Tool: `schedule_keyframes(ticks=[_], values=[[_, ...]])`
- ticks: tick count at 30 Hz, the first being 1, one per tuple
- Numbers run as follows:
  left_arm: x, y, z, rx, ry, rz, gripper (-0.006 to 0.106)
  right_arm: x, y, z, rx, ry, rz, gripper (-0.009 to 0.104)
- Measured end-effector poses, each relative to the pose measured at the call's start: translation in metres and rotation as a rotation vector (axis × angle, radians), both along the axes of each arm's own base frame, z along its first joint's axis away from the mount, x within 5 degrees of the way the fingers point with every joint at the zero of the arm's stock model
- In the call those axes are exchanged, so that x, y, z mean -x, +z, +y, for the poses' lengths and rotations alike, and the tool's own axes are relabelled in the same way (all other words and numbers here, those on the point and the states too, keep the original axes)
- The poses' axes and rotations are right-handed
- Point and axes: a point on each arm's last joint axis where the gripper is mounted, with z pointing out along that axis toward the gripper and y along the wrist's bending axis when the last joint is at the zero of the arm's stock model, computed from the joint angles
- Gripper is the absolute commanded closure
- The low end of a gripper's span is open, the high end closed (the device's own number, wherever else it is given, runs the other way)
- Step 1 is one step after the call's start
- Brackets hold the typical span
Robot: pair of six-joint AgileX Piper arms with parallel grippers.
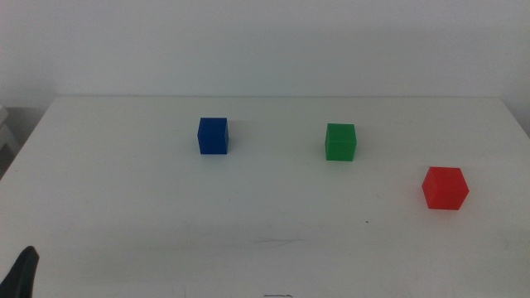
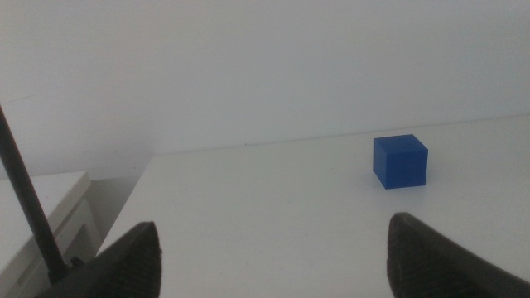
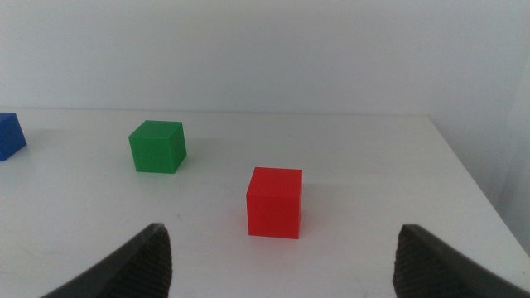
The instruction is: Stack red cubes first, then green, then blue cubes in a specific spot.
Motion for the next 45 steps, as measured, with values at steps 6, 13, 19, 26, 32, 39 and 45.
schedule_keyframes(ticks=[6, 13, 19, 26, 32, 39, 45], values=[[0.0, 0.0, 0.0, 0.0, 0.0, 0.0, 0.007, 0.0, 0.036, 0.0, -0.018, -0.009, 0.139, 0.001], [0.0, 0.0, 0.0, 0.0, 0.0, 0.0, 0.007, -0.02, 0.094, 0.001, -0.008, -0.019, 0.398, 0.001], [0.0, 0.0, 0.0, 0.0, 0.0, 0.0, 0.007, -0.059, 0.137, 0.007, -0.022, -0.013, 0.652, 0.001], [0.0, 0.0, 0.0, 0.0, 0.0, 0.0, 0.007, -0.144, 0.145, 0.016, 0.006, -0.022, 1.013, 0.001], [0.0, 0.0, 0.0, 0.0, 0.0, 0.0, 0.007, -0.206, 0.125, 0.022, -0.016, -0.047, 1.167, 0.001], [0.0, 0.0, 0.0, 0.0, 0.0, 0.0, 0.007, -0.264, 0.104, 0.027, -0.008, -0.059, 1.22, 0.001], [0.0, 0.0, 0.0, 0.0, 0.0, 0.0, 0.007, -0.293, 0.077, 0.028, 0.015, -0.07, 1.259, 0.001]])
